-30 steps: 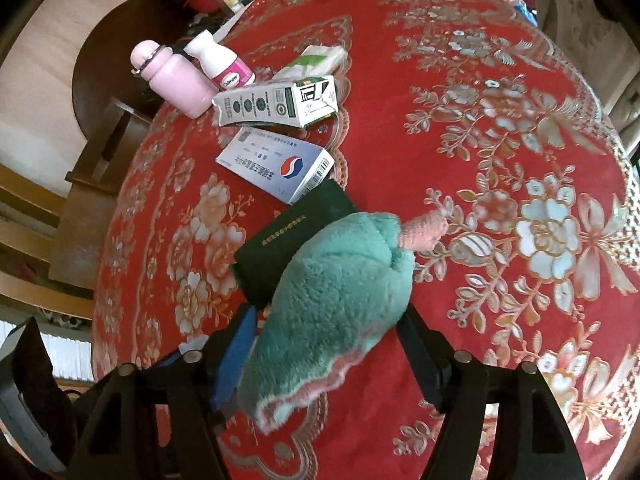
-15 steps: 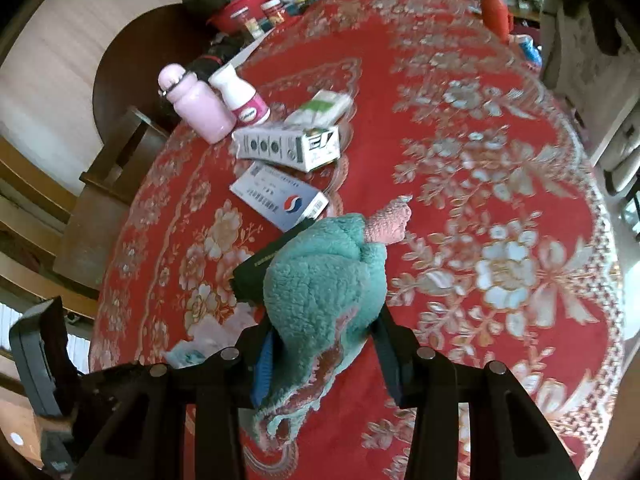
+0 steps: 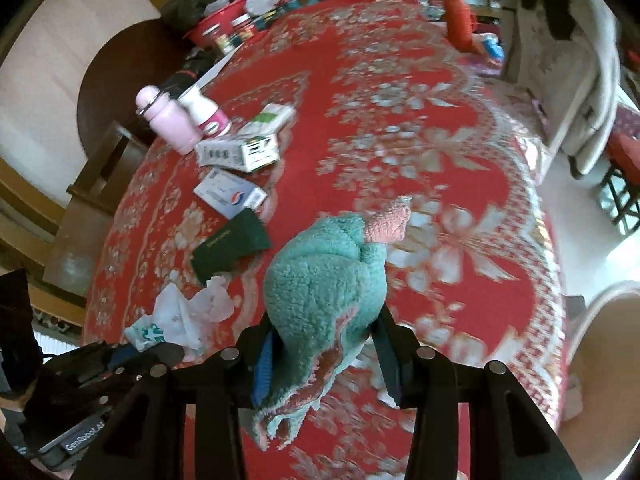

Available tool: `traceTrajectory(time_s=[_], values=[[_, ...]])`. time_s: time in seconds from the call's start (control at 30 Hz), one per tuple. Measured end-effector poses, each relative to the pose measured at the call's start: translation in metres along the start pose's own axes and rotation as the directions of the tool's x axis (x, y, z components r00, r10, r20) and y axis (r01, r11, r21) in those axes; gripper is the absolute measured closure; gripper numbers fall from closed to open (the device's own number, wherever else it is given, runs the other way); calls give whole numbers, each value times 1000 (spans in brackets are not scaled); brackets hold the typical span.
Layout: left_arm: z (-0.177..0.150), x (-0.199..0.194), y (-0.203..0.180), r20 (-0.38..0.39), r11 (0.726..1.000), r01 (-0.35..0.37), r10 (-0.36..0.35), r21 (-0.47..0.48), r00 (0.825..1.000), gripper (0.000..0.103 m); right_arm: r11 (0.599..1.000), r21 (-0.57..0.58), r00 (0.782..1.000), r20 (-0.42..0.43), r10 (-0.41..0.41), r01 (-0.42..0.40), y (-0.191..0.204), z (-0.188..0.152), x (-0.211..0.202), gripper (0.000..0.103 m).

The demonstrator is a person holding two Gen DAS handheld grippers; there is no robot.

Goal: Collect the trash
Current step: 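Carry the towel and tissue with both tools over the bucket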

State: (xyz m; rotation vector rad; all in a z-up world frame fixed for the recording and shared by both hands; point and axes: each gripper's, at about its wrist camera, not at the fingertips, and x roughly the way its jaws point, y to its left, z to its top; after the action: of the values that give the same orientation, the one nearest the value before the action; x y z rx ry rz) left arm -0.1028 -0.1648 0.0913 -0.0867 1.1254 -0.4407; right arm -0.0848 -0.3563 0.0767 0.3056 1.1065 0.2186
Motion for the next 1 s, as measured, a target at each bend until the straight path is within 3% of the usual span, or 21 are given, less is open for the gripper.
traceTrajectory(time_s=[0.43, 1.0], values=[[11, 28, -97, -28, 988, 78, -75, 137, 997, 89, 981, 165, 992, 58, -109, 98, -93, -33, -63, 60], [5, 73, -219, -53, 930, 85, -71, 357, 996, 89, 901, 382, 965, 78, -251, 204, -200, -92, -126, 60]])
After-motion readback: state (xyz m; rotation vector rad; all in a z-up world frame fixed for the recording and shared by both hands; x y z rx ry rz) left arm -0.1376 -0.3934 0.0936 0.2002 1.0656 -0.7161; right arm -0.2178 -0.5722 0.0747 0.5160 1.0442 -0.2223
